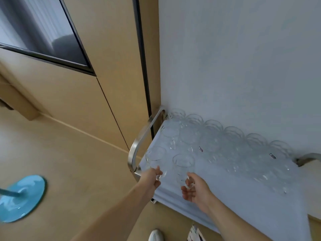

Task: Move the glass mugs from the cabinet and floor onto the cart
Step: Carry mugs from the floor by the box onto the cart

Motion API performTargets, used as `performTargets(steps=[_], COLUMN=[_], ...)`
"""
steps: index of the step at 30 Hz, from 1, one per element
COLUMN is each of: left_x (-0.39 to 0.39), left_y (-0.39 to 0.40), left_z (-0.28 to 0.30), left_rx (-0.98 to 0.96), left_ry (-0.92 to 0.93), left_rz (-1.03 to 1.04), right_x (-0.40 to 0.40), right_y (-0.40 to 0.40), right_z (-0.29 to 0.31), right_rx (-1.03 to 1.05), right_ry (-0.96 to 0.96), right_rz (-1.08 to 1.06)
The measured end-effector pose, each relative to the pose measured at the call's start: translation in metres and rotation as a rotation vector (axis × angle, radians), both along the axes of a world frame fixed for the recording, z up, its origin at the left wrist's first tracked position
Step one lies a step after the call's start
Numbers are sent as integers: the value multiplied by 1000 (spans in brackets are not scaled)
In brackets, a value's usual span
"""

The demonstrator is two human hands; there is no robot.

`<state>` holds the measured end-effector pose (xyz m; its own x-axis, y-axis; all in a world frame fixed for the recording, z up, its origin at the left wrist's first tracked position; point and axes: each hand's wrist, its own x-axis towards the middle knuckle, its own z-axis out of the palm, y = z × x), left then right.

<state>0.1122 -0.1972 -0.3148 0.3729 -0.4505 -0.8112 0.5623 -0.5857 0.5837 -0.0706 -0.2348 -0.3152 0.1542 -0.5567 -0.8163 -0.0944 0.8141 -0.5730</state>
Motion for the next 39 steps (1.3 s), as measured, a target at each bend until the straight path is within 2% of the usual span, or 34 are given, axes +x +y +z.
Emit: performTargets(steps=[6, 13, 20, 27, 33, 39], left_x=[13, 21, 21, 23, 23, 5], left_y=[-10, -18, -37, -56, -44, -25], left_z=[-29, -50, -53, -54, -46, -19], left_rx=[-41, -16, -37, -26, 16, -20], left_ry=[-39, -248, -310, -390, -631, -867], left_rz=[-143, -352, -455, -542, -693, -606], right_x=[10, 26, 41, 44, 38, 15], right_y=[5, -4, -17, -22, -19, -8], right_z=[-18, -34, -37, -41, -40, -24], right_rx=[-3, -104, -122, -176, -179, -213], right_ry=[-53, 80, 158, 177, 186, 126], right_rz=[-97, -85, 4, -58, -93, -109])
